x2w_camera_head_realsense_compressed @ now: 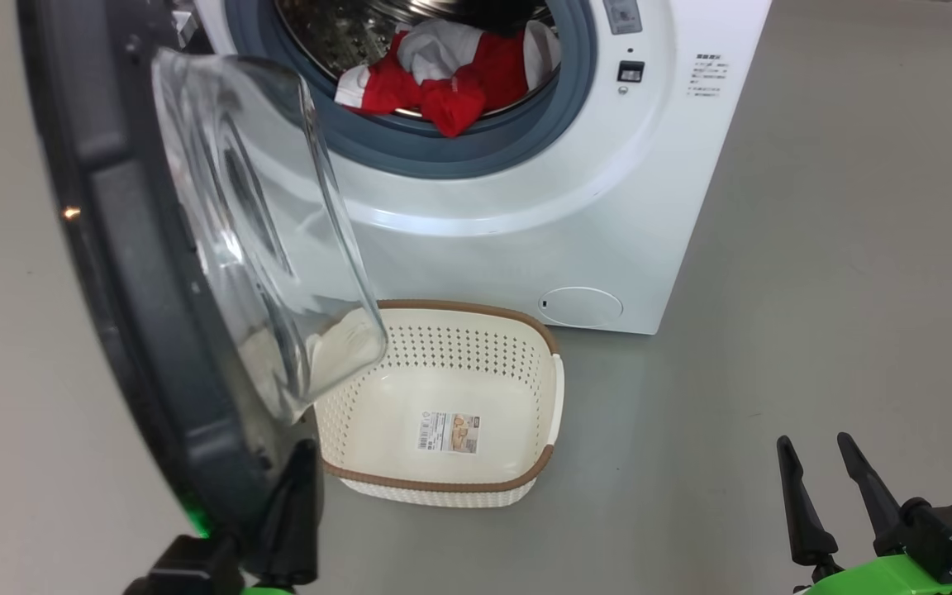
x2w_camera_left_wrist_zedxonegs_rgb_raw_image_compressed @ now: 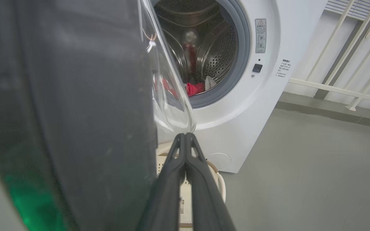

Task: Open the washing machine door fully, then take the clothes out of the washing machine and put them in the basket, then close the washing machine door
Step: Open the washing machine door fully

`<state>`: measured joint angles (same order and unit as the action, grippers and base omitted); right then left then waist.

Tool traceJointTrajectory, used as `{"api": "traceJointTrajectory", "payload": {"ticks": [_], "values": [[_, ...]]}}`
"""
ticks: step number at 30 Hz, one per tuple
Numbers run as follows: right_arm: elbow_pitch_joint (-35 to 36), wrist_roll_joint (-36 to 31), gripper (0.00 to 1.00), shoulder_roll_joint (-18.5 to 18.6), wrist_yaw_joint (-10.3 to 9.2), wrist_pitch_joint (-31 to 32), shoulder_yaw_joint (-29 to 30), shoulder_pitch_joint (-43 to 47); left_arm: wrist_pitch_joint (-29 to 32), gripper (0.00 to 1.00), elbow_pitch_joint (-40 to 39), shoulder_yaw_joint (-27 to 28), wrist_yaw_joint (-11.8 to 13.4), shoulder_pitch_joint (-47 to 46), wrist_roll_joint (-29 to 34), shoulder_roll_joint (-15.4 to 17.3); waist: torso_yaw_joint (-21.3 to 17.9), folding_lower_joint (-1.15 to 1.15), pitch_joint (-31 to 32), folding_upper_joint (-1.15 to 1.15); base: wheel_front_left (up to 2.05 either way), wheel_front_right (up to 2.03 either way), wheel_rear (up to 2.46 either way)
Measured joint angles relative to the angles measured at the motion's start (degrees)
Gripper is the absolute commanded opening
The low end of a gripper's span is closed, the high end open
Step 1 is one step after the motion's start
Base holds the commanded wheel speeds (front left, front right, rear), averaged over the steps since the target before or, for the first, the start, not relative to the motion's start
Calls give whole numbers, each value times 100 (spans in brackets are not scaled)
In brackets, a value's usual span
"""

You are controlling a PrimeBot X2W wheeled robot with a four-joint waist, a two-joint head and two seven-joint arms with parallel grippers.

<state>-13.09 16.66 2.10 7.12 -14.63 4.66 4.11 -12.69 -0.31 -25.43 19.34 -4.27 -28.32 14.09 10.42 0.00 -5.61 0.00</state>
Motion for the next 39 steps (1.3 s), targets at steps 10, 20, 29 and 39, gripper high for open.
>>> {"api": "traceJointTrajectory", "payload": {"ticks": [10, 20, 29, 39], "values": [[0, -2, 100, 0, 0, 0, 14, -4, -54, 0, -53, 553, 142, 137, -198, 143, 114, 0, -66, 0, 0, 0, 0], [-1, -10, 100, 1, 0, 0, 18, -89, -137, 0, 311, 1378, 132, 190, -446, 248, 118, 0, -111, 0, 0, 0, 0], [2, -62, 100, 1, 0, 0, 43, -103, -160, 0, 827, 2157, -133, 65, -453, 209, 128, 0, -223, 0, 0, 0, 0], [18, -120, 100, 1, 0, 0, 54, -132, -163, 0, 1556, 3171, -626, -282, -254, 171, 124, 0, -339, 0, 0, 0, 0]]}}
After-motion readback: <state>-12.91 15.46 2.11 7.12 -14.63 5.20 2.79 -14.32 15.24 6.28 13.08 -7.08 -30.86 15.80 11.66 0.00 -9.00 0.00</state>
